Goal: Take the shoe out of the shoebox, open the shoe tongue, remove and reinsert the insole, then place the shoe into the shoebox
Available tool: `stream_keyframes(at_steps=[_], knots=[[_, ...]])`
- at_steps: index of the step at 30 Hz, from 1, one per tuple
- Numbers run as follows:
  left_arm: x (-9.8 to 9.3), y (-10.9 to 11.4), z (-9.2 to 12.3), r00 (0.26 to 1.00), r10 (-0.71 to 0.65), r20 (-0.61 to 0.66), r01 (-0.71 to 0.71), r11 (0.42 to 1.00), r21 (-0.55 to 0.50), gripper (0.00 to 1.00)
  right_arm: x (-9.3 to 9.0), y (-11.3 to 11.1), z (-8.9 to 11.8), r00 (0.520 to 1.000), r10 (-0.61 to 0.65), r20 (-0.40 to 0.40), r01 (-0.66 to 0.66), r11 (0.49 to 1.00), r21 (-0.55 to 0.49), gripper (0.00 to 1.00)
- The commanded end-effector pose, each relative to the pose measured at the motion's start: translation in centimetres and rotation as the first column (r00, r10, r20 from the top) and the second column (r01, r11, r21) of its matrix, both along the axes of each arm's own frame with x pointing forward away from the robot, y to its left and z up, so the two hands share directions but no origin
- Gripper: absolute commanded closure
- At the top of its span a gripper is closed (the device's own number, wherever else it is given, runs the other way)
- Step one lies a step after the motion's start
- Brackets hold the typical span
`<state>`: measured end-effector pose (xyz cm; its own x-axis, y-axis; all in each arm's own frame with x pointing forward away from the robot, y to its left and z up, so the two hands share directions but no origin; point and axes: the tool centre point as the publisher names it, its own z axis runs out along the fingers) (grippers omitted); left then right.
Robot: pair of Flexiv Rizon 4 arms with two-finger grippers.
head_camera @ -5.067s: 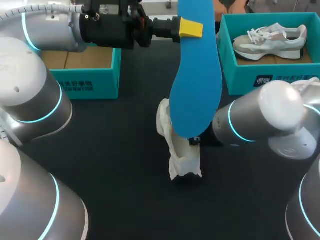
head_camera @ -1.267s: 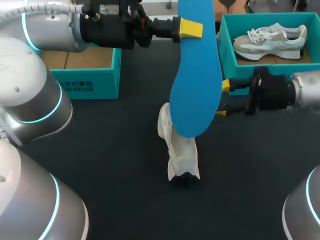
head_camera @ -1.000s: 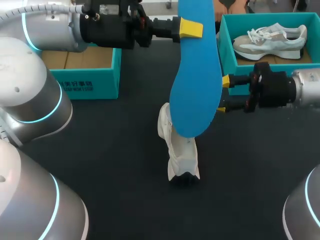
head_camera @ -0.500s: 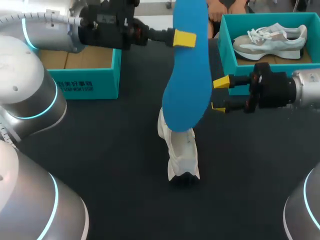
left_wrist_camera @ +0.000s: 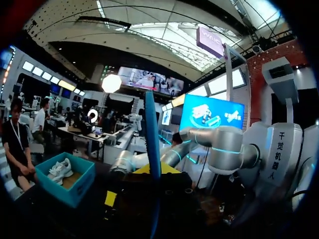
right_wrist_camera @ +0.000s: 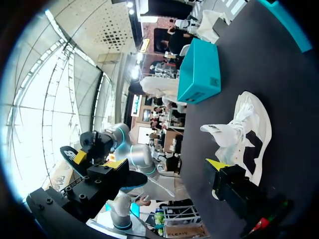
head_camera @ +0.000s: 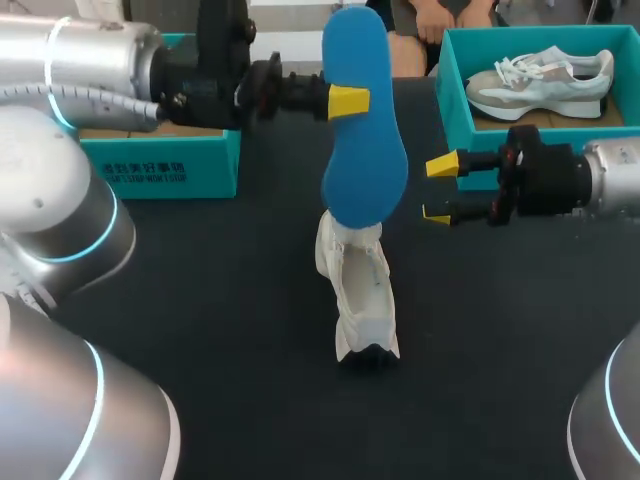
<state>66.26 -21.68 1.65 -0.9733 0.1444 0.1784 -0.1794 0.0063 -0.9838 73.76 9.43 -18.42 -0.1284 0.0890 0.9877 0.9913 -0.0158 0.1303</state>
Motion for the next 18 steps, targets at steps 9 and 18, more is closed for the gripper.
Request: stream_keyframes(at_steps=[9,18], knots=[[-0.7,0.1,-0.6,0.893,0.167,0.418,-0.049,0.960,-0.277,1.00,0.0,0.1,0.0,1.000,-0.002,0.000,0.002,1.000,-0.001,0.00],[0.4,0.8,-1.9,0.599,0.197,0.776,0.069,0.953,-0.295,1.00,0.0,0.1,0.0,1.000,-0.002,0.000,0.002,1.000,-0.001,0.00]])
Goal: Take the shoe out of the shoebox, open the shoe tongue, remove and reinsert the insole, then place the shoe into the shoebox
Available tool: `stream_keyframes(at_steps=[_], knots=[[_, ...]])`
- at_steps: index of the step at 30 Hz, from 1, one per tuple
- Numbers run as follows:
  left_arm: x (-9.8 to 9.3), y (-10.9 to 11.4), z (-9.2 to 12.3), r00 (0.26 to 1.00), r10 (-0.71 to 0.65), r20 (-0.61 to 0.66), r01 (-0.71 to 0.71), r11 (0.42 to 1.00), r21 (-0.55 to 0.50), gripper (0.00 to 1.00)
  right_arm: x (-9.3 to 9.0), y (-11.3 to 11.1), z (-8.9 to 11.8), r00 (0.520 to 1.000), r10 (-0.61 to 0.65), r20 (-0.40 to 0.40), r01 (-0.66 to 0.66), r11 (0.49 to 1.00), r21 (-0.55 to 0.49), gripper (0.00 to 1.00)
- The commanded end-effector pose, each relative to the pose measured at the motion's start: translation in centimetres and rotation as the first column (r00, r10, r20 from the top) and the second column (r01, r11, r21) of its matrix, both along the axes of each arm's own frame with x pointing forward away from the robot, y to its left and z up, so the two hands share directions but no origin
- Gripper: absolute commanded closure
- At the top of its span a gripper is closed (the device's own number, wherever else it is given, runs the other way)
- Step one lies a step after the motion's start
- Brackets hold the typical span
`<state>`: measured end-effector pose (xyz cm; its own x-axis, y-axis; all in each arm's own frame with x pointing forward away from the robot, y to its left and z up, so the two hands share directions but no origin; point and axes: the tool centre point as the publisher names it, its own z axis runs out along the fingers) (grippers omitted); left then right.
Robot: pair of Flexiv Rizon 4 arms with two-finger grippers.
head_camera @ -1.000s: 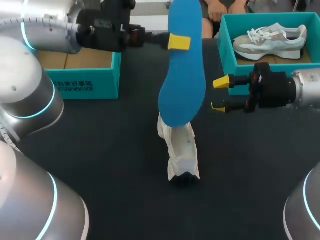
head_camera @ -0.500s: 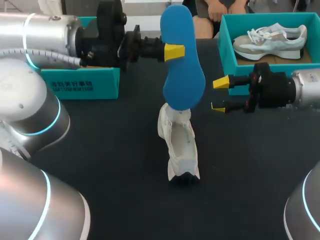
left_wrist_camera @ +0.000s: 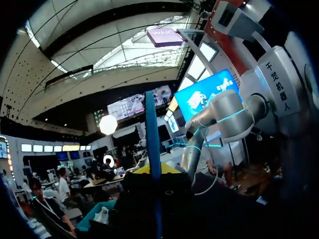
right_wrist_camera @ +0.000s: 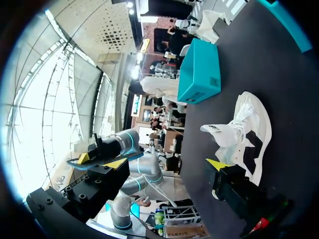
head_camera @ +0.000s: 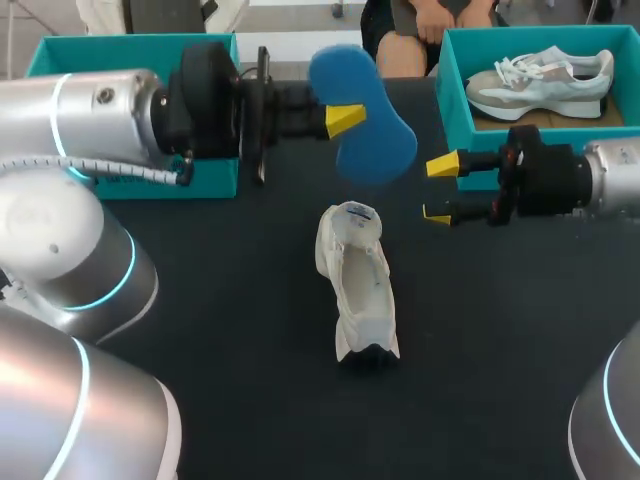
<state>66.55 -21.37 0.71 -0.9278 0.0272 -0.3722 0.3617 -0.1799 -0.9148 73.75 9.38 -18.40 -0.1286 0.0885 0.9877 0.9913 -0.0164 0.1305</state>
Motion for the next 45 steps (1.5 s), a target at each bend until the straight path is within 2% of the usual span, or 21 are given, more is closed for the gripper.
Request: stream_keyframes(at_steps=[1,3,5,9,12,13,29,32,37,40,41,45], knots=[[0.3,0.6,-1.1,0.899,0.008,0.438,0.030,0.996,-0.081,1.00,0.0,0.1,0.0,1.000,-0.002,-0.001,0.002,1.000,-0.002,0.00],[0.4,0.7,-1.3,0.855,0.005,0.519,0.041,0.996,-0.077,1.00,0.0,0.1,0.0,1.000,-0.002,-0.001,0.002,1.000,-0.002,0.00],[0.6,0.8,-2.1,0.746,-0.035,0.665,0.077,0.996,-0.034,1.00,0.0,0.1,0.0,1.000,-0.002,-0.001,0.002,1.000,-0.002,0.00],[0.6,1.1,-3.2,0.644,-0.067,0.762,0.086,0.996,0.015,1.00,0.0,0.1,0.0,1.000,-0.002,-0.001,0.002,1.000,-0.002,0.00],[0.4,1.1,-4.0,0.576,-0.033,0.817,0.058,0.998,0.000,1.00,0.0,0.1,0.0,1.000,-0.002,-0.001,0.002,1.000,-0.002,0.00],[0.3,1.2,-4.3,0.531,-0.028,0.847,0.046,0.999,0.005,1.00,0.0,0.1,0.0,1.000,-0.002,-0.001,0.002,1.000,-0.002,0.00],[0.3,1.2,-4.3,0.531,-0.028,0.847,0.046,0.999,0.005,1.00,0.0,0.1,0.0,1.000,-0.002,-0.001,0.002,1.000,-0.002,0.00],[1.1,2.2,-6.1,0.548,0.001,0.836,-0.015,1.000,0.008,1.00,0.0,0.1,0.0,1.000,-0.002,-0.001,0.002,1.000,-0.002,0.00],[1.2,4.2,-8.5,0.510,0.043,0.859,-0.085,0.996,0.001,1.00,-0.1,0.1,0.0,1.000,-0.012,0.005,0.012,1.000,0.002,0.00],[1.1,4.7,-10.1,0.445,0.052,0.894,-0.128,0.992,0.006,1.00,0.0,0.1,0.4,1.000,-0.016,-0.005,0.016,1.000,0.010,0.00],[1.1,4.7,-10.9,0.448,0.065,0.892,-0.145,0.989,0.000,1.00,0.0,0.2,0.5,1.000,-0.019,-0.010,0.019,1.000,0.010,0.00],[0.7,4.5,-12.8,0.384,0.070,0.921,-0.181,0.984,0.001,1.00,0.2,0.4,0.9,1.000,-0.024,-0.019,0.025,1.000,0.012,0.00]])
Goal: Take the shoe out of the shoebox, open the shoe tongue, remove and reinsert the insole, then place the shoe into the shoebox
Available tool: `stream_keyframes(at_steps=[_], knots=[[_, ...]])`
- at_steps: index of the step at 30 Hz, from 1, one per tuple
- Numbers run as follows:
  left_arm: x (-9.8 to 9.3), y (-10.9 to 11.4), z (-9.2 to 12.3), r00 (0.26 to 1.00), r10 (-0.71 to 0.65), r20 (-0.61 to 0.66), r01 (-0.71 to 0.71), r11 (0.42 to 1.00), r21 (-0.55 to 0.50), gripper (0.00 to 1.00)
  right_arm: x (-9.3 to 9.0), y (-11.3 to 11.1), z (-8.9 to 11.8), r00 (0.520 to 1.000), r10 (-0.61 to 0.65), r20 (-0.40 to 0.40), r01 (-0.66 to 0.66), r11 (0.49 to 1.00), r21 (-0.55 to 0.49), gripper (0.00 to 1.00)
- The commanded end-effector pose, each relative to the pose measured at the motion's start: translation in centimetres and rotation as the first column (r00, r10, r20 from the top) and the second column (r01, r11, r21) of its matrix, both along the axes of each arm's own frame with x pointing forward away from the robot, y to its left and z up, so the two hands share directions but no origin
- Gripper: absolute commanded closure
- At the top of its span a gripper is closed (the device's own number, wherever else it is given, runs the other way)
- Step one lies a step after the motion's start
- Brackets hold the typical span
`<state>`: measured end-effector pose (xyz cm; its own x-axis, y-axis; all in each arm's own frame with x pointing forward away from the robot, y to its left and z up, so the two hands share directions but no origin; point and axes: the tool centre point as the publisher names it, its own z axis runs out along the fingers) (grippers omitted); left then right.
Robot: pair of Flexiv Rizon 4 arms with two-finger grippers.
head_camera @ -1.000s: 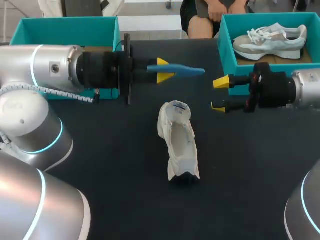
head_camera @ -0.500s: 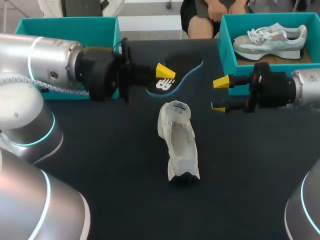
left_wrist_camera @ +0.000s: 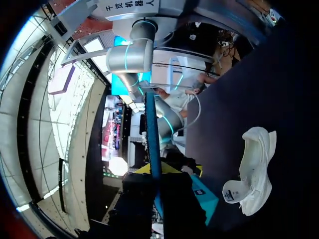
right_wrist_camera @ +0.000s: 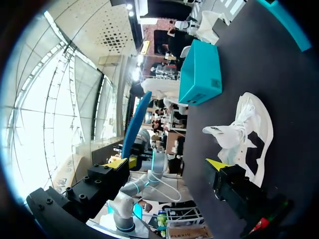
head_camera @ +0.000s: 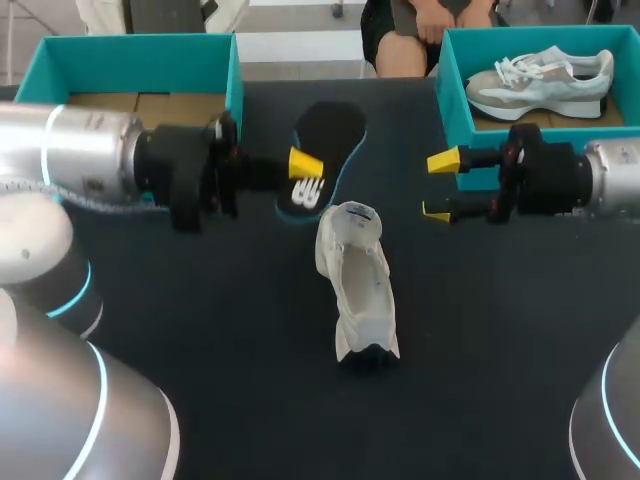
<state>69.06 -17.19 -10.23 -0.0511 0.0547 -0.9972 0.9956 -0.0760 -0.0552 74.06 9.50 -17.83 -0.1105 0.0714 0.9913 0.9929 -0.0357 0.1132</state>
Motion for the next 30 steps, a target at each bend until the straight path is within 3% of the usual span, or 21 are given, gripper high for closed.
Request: stream_keyframes(at_steps=[1,7,14,18,20,23,30], knots=[[-1.7,0.1,-2.1,0.995,0.092,0.033,-0.091,0.995,-0.031,1.00,-0.1,0.3,0.4,1.000,-0.008,-0.002,0.008,1.000,-0.008,0.00],[-1.6,-1.6,-3.7,0.987,0.104,0.120,-0.101,0.994,-0.031,1.00,-0.1,1.4,1.3,1.000,0.025,-0.009,-0.025,1.000,0.006,0.00],[-1.0,-4.3,-4.5,0.985,0.106,0.138,-0.102,0.994,-0.036,1.00,-0.3,3.4,2.0,0.998,0.065,-0.005,-0.065,0.998,0.013,0.00],[-0.8,-5.4,-4.3,0.984,0.103,0.146,-0.098,0.994,-0.037,1.00,-0.6,4.1,1.8,0.997,0.075,-0.008,-0.075,0.997,0.022,0.20],[-0.6,-5.9,-4.2,0.984,0.100,0.149,-0.095,0.995,-0.039,1.00,-0.7,4.2,1.7,0.997,0.078,-0.009,-0.078,0.997,0.025,0.25],[-0.3,-6.6,-4.2,0.983,0.094,0.157,-0.089,0.995,-0.039,1.00,-0.8,4.5,1.7,0.997,0.077,-0.010,-0.077,0.997,0.030,0.45],[0.0,-8.6,-4.8,0.980,0.084,0.181,-0.081,0.996,-0.022,1.00,-0.9,4.8,1.9,0.997,0.080,-0.006,-0.080,0.996,0.040,0.41]])
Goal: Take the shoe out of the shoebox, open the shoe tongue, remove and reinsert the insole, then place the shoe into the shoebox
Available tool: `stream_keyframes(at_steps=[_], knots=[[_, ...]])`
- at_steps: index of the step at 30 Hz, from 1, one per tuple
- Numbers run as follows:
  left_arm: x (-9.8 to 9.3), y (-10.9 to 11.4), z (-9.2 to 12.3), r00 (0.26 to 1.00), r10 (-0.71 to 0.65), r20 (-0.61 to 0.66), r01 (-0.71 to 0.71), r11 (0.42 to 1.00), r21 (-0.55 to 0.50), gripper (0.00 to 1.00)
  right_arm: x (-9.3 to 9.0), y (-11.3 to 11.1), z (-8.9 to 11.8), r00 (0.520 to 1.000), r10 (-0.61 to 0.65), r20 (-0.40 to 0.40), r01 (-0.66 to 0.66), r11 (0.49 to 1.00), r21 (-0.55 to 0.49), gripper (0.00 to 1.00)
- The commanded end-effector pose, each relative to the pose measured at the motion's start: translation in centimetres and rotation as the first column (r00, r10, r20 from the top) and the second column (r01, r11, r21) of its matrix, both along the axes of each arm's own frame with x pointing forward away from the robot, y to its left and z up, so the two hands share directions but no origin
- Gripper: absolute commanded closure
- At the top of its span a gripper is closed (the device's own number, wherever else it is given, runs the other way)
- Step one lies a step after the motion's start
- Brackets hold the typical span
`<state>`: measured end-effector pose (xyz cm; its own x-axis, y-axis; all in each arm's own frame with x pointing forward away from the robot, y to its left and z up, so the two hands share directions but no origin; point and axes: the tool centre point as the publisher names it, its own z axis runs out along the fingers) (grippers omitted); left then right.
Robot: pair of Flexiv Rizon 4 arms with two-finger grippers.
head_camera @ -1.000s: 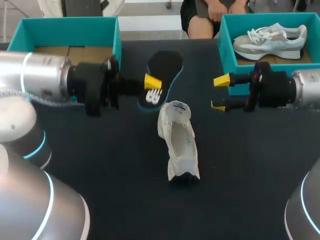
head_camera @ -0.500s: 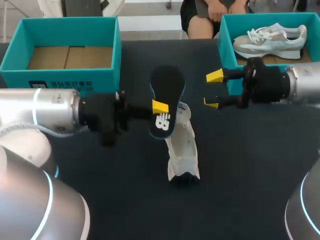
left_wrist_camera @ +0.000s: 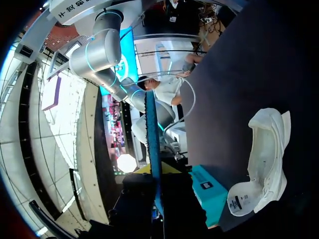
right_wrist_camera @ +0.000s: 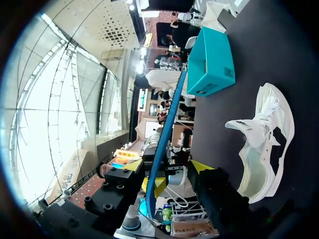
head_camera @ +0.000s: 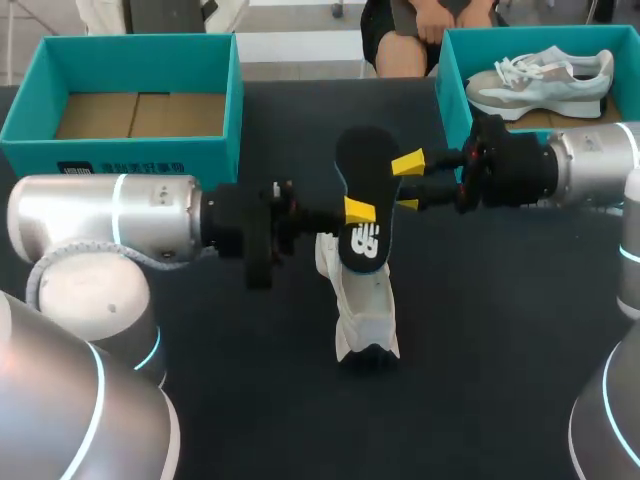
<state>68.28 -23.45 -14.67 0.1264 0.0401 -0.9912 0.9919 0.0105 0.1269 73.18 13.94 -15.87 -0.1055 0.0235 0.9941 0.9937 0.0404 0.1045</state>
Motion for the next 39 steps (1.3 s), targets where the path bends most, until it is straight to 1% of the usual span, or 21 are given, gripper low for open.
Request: stream_keyframes(at_steps=[1,7,9,12,14,15,17,18,21,23,24,25,29,30,31,32,33,36,39], knots=[[0.8,-2.5,-0.4,1.000,-0.004,0.001,0.004,1.000,0.008,1.00,0.0,0.4,0.0,1.000,0.000,0.002,0.000,1.000,0.001,0.40],[0.7,-3.4,-1.1,1.000,-0.002,0.007,0.002,1.000,0.022,1.00,0.2,0.6,0.1,1.000,0.007,0.007,-0.007,1.000,0.005,0.48],[0.4,-3.5,-1.4,1.000,-0.002,0.014,0.002,1.000,0.030,1.00,0.3,0.6,0.1,1.000,0.007,0.009,-0.007,1.000,0.006,0.53],[-0.1,-3.5,-1.8,1.000,-0.006,0.023,0.005,0.999,0.041,1.00,0.4,0.5,0.0,1.000,0.003,0.010,-0.003,1.000,0.007,0.56],[-0.3,-3.4,-2.1,1.000,-0.006,0.027,0.005,0.999,0.048,1.00,0.4,0.5,0.0,1.000,0.002,0.011,-0.002,1.000,0.009,0.61],[-0.4,-3.4,-2.3,1.000,0.000,0.022,-0.001,0.999,0.049,1.00,0.4,0.5,0.0,1.000,0.003,0.011,-0.003,1.000,0.009,0.66],[-0.5,-3.2,-2.4,1.000,0.015,0.019,-0.016,0.999,0.044,1.00,0.5,0.5,0.0,1.000,0.002,0.009,-0.003,1.000,0.010,0.73],[-0.5,-3.2,-2.5,1.000,0.016,0.019,-0.017,0.999,0.043,1.00,0.5,0.5,0.0,1.000,0.003,0.008,-0.003,1.000,0.011,0.75],[-0.7,-2.9,-2.5,0.999,0.029,0.015,-0.030,0.999,0.035,1.00,0.6,0.4,-0.2,1.000,0.007,0.001,-0.007,1.000,0.013,0.78],[-0.8,-2.8,-2.5,0.999,0.039,0.007,-0.040,0.999,0.029,1.00,0.6,0.4,-0.3,1.000,0.009,-0.001,-0.009,1.000,0.014,0.84],[-0.9,-2.7,-2.4,0.999,0.039,0.004,-0.040,0.999,0.027,1.00,0.7,0.4,-0.3,1.000,0.012,-0.005,-0.012,1.000,0.013,0.91],[-1.0,-2.7,-2.4,0.999,0.041,0.004,-0.041,0.999,0.025,1.00,0.7,0.4,-0.4,1.000,0.013,-0.007,-0.013,1.000,0.012,1.00],[-1.5,-2.2,-2.4,0.999,0.045,-0.015,-0.045,0.999,0.021,1.00,0.9,0.4,-0.7,1.000,0.024,-0.019,-0.024,1.000,0.014,1.00],[-1.6,-1.9,-2.4,0.999,0.048,-0.018,-0.047,0.999,0.024,0.93,1.0,0.4,-0.8,0.999,0.026,-0.021,-0.026,1.000,0.014,1.00],[-1.7,-1.6,-2.5,0.999,0.043,-0.029,-0.042,0.999,0.026,0.51,1.0,0.4,-0.9,0.999,0.028,-0.022,-0.027,1.000,0.015,1.00],[-1.7,-1.2,-2.6,0.999,0.046,-0.028,-0.045,0.999,0.029,0.00,1.0,0.4,-1.0,0.999,0.029,-0.023,-0.028,0.999,0.016,1.00],[-1.8,-0.6,-2.7,0.997,0.066,-0.031,-0.065,0.997,0.036,0.00,1.1,0.3,-1.2,0.999,0.031,-0.026,-0.030,0.999,0.017,1.00],[-1.7,1.3,-3.2,0.997,0.070,-0.046,-0.068,0.997,0.048,0.00,1.1,-0.1,-1.6,0.999,0.030,-0.038,-0.030,0.999,0.018,1.00],[-1.2,3.4,-3.8,0.993,0.099,-0.062,-0.095,0.993,0.065,0.00,1.1,-0.3,-1.8,0.999,0.028,-0.045,-0.027,0.999,0.017,1.00]])
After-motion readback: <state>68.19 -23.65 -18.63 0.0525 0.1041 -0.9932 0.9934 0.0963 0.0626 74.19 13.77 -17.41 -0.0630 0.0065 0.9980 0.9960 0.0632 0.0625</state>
